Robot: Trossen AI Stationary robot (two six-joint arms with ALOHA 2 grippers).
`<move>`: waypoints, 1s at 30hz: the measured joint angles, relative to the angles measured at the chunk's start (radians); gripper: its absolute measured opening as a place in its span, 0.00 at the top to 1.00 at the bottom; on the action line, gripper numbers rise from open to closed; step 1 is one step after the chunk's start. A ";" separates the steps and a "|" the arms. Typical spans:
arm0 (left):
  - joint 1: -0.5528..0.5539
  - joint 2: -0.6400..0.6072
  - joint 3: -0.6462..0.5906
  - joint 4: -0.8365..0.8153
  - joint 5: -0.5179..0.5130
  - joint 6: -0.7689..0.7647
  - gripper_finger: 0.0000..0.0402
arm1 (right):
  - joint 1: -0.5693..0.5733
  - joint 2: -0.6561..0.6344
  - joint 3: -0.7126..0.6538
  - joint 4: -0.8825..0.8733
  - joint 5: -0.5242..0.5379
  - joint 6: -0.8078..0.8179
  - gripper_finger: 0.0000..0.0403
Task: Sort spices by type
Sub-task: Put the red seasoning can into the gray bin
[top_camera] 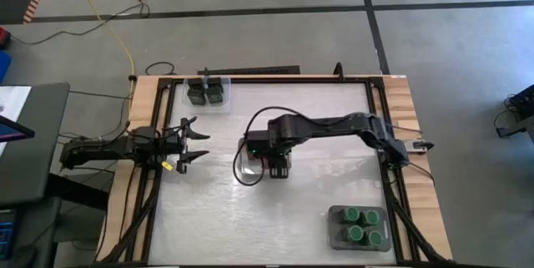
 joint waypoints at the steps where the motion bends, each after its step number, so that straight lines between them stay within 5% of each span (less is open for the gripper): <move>1: 0.000 0.000 0.000 0.000 0.000 0.000 0.45 | 0.000 0.012 0.000 -0.013 -0.001 0.000 0.40; 12: 0.000 0.000 0.000 0.000 -0.001 0.000 0.45 | 0.007 0.090 -0.008 -0.009 0.018 -0.016 0.40; 30: 0.000 0.000 0.000 0.000 -0.001 0.000 0.45 | 0.016 0.095 -0.206 0.111 0.077 0.029 0.40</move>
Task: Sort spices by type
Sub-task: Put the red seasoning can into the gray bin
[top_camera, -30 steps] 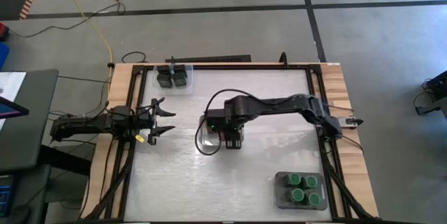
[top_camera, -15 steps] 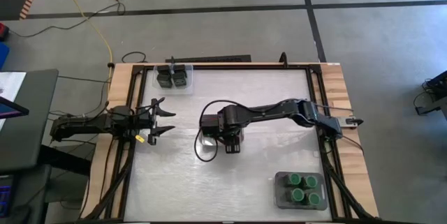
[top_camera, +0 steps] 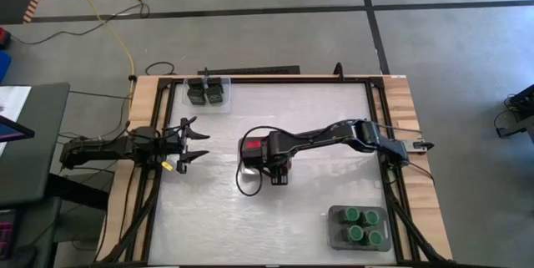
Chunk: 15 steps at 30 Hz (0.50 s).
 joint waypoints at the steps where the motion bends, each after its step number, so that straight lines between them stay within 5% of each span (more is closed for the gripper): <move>1: 0.000 0.000 0.000 0.000 0.000 0.000 0.45 | 0.002 0.000 -0.003 -0.001 0.000 0.000 0.40; 15: 0.000 0.000 0.000 0.000 0.000 0.000 0.45 | 0.003 0.000 -0.003 0.029 0.003 -0.002 0.36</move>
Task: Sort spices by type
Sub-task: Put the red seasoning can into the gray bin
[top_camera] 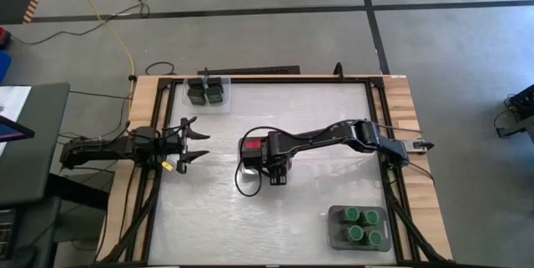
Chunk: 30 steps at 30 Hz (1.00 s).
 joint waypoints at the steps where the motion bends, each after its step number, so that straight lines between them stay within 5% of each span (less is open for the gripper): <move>1: 0.000 0.000 0.000 0.000 0.000 0.000 0.45 | 0.000 0.000 0.000 0.000 0.000 0.000 0.36; 30: 0.000 0.000 0.000 0.000 0.000 0.000 0.45 | 0.008 0.000 0.000 -0.002 -0.007 0.036 0.33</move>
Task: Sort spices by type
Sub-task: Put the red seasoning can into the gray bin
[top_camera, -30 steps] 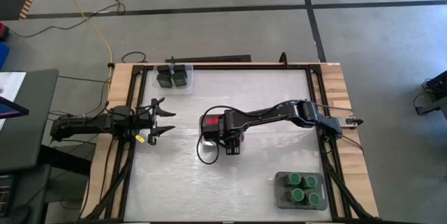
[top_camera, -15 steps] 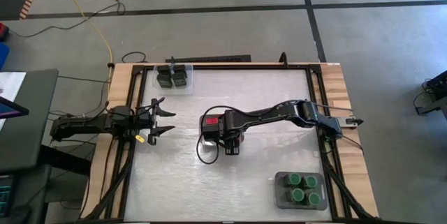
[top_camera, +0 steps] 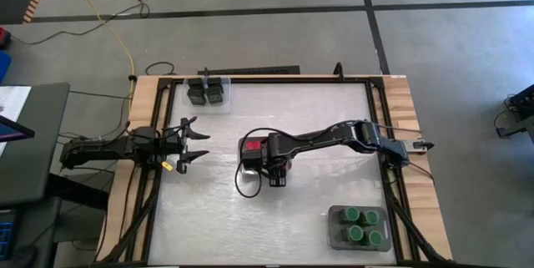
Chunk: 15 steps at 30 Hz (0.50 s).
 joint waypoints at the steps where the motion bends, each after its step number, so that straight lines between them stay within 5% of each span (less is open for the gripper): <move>1: 0.000 0.000 0.000 0.000 0.000 0.000 0.45 | 0.000 0.000 0.000 0.000 0.000 0.000 0.33; 15: 0.000 0.000 0.000 0.000 0.000 0.000 0.45 | -0.002 -0.026 0.064 -0.065 0.000 0.007 0.22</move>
